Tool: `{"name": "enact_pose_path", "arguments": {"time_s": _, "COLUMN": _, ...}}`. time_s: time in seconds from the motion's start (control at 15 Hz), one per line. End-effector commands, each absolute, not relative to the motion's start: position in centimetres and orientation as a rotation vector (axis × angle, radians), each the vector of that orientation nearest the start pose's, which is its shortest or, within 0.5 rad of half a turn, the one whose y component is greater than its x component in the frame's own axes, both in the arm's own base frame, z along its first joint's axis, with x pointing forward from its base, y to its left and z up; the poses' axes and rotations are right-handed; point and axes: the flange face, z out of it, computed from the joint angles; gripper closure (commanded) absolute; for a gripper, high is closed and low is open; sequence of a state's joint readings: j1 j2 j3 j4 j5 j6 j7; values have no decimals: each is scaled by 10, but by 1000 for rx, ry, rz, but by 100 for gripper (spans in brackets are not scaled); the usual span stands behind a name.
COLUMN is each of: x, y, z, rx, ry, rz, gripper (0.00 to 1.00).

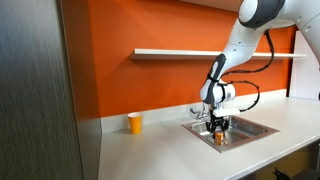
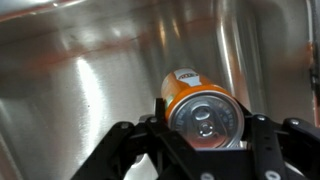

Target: Pick up the can from the counter and put it in the sink

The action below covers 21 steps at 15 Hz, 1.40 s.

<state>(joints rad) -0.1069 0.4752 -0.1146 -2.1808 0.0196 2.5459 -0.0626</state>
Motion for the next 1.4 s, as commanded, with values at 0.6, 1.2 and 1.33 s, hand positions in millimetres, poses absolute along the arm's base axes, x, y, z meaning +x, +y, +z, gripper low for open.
{"name": "enact_pose_path", "arguments": {"time_s": 0.6, "x": 534, "y": -118, "z": 144, "rx": -3121, "ry": 274, "rz": 194, "gripper": 62}}
{"name": "enact_pose_path", "arguments": {"time_s": 1.2, "x": 532, "y": -118, "z": 137, "rx": -3112, "ry": 289, "rz": 211, "gripper": 62}}
{"name": "enact_pose_path", "arguments": {"time_s": 1.33, "x": 532, "y": -118, "z": 135, "rx": -3111, "ry": 290, "rz": 215, "gripper": 62}}
